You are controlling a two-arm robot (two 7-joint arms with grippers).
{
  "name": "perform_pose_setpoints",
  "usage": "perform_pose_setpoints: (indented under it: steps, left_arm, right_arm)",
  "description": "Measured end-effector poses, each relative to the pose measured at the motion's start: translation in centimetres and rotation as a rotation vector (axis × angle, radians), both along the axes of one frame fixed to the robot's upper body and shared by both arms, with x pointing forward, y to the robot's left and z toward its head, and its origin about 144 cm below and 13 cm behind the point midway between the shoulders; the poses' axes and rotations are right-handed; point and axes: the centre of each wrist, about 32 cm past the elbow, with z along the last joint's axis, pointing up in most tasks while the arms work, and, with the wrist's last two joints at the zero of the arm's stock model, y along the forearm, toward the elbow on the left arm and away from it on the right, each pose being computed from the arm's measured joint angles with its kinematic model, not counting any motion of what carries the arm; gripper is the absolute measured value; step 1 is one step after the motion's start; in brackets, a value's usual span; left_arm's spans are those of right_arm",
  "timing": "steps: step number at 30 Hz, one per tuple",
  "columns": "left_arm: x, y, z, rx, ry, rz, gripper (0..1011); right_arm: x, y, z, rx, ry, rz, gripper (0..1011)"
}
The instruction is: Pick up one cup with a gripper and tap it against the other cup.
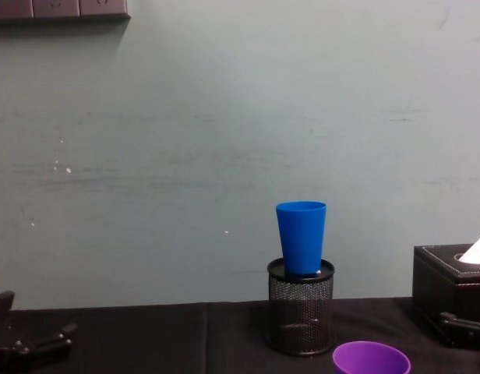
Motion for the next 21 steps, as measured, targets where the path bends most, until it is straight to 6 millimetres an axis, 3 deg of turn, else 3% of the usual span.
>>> perform_pose_setpoints:
  steps: [21]
  left_arm:
    - [0.0,0.0,0.0,0.0,0.0,0.0,1000]
  right_arm:
    - [0.0,0.0,0.03,-0.002,-0.001,-0.002,1003]
